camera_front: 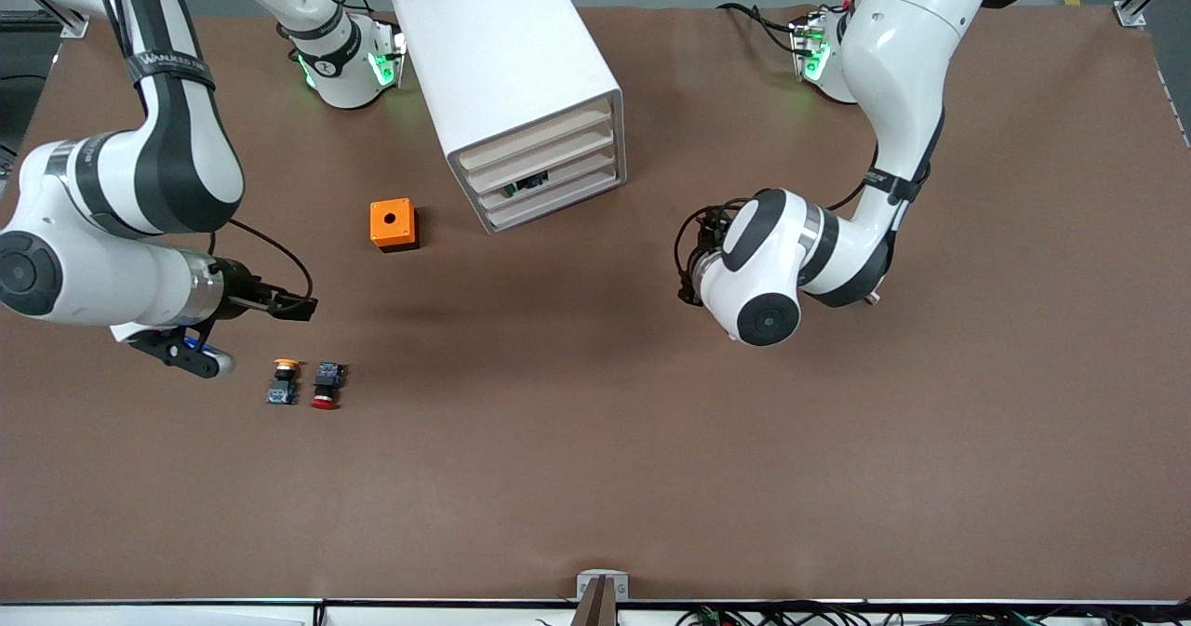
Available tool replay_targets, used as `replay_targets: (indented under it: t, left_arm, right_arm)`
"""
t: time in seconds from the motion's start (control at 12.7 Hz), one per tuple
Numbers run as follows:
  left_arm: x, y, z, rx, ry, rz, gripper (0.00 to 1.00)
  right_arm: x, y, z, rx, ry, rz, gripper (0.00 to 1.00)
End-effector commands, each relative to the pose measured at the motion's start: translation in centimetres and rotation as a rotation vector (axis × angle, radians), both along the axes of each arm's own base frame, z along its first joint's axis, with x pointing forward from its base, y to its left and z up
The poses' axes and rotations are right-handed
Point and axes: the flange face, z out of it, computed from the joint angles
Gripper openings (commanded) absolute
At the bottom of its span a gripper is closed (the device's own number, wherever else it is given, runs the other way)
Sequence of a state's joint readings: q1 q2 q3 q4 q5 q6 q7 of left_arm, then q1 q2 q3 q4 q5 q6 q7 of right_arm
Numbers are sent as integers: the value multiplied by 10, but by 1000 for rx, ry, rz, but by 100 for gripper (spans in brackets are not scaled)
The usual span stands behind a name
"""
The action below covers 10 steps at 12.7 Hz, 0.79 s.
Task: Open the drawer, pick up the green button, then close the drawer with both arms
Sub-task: 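Grasp the white drawer's front frame with the left gripper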
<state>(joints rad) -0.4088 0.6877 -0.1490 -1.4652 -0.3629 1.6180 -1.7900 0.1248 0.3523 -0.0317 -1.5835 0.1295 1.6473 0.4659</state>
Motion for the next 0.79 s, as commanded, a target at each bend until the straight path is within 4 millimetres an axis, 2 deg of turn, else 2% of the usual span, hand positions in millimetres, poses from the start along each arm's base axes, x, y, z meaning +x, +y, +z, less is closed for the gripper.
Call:
replay_targets:
  t: [0.0,0.39,0.71]
  left_arm:
    - [2,-8,-5,-8,59,93,100]
    - [-5,-19,-32,-19,205,251,100]
    - [-18,-35,-63,50,348,405,99]
  right_arm:
    - [2,20,-8,8,36,-57,100]
    - [-4,56,-12,-6,70,-162,100]
    - [-7,70,-10,13,101,-265,100]
